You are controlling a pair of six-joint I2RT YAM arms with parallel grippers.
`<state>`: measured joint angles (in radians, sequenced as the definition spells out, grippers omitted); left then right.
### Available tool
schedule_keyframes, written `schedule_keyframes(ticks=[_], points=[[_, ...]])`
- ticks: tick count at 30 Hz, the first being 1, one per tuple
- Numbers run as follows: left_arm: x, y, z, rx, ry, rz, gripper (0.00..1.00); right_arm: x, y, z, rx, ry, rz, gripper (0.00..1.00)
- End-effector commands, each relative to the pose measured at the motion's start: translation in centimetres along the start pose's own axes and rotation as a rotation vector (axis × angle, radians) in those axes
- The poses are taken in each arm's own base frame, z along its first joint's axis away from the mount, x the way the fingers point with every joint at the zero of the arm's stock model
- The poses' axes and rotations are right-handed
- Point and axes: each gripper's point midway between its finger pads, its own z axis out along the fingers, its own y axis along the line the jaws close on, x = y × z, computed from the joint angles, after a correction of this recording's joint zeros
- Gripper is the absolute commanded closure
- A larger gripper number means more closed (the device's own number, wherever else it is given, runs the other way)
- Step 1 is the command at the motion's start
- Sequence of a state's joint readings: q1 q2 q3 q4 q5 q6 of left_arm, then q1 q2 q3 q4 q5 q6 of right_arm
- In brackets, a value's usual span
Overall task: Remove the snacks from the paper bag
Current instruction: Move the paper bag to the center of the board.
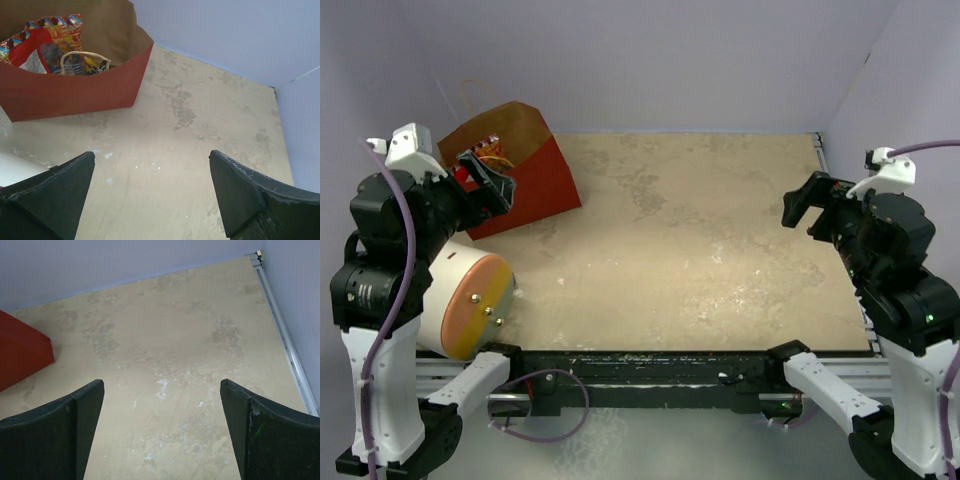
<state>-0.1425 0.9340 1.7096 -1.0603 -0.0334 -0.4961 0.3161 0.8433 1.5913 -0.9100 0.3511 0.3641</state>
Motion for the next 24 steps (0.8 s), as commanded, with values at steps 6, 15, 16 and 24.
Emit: schedule_keyframes(ticks=[6,15,16,24], points=[[-0.5,1.8,7.1,-0.216,-0.003,-0.269,0.01,0.9,1.9,4.7,0.004,0.008,-0.004,0.0],[0.1,5.8,16.2,-0.547,-0.117,-0.84,0.03,2.3,1.8,7.2,0.027,0.005,-0.107,0.0],[0.1,6.3,17.2,-0.565,-0.135,-0.885,0.04,2.2,1.6,7.3,0.036,0.0,-0.118,0.0],[-2.2,9.6,20.6,-0.616,-0.254,-0.994,0.16,1.0,-0.7,6.4,0.133,-0.071,-0.165,0.0]])
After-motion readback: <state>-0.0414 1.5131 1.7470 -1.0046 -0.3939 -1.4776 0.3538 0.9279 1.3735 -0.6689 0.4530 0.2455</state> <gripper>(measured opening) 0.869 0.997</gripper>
